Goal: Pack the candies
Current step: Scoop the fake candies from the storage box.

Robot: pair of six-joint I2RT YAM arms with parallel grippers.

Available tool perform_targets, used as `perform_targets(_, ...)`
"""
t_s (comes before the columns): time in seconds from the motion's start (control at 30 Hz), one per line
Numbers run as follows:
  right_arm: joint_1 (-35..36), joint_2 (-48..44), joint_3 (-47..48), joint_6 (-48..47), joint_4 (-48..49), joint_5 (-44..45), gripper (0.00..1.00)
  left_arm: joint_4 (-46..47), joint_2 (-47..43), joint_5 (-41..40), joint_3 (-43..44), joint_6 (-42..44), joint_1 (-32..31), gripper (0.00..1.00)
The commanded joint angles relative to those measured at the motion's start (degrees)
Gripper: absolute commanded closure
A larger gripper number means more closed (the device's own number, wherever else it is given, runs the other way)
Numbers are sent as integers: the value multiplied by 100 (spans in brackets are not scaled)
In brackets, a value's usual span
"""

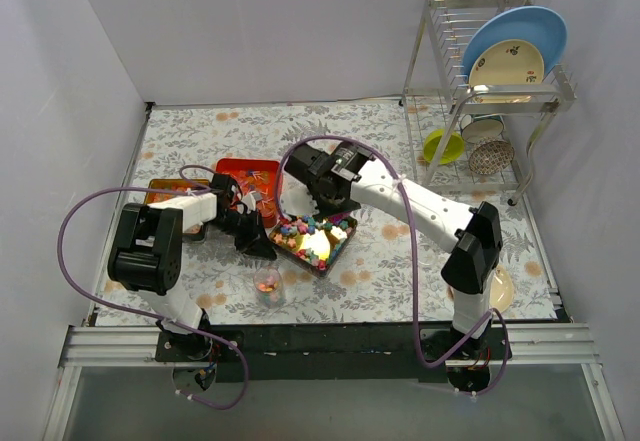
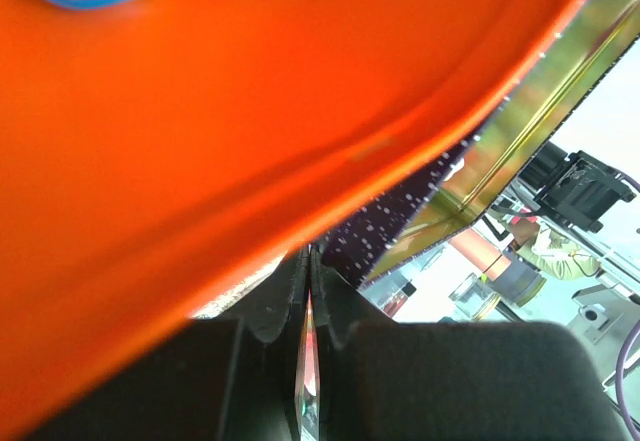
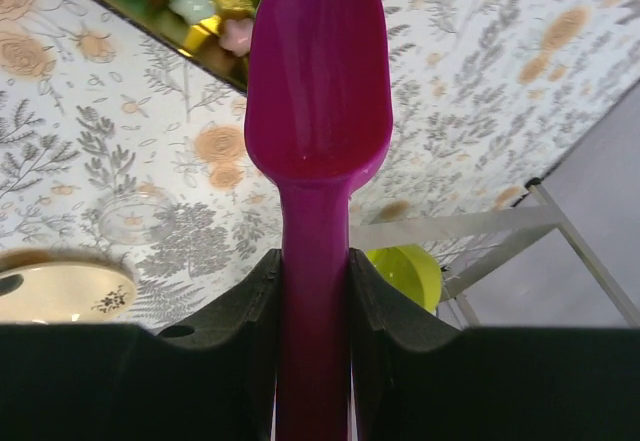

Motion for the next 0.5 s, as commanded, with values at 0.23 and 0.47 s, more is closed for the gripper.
perform_targets(0.23, 84, 352, -189, 193, -106, 1188, 99, 271, -313, 296, -24, -59, -15, 100)
perform_targets(0.47, 172, 651, -207, 386, -106, 1470, 99, 525, -260, 454, -155, -226, -68, 100)
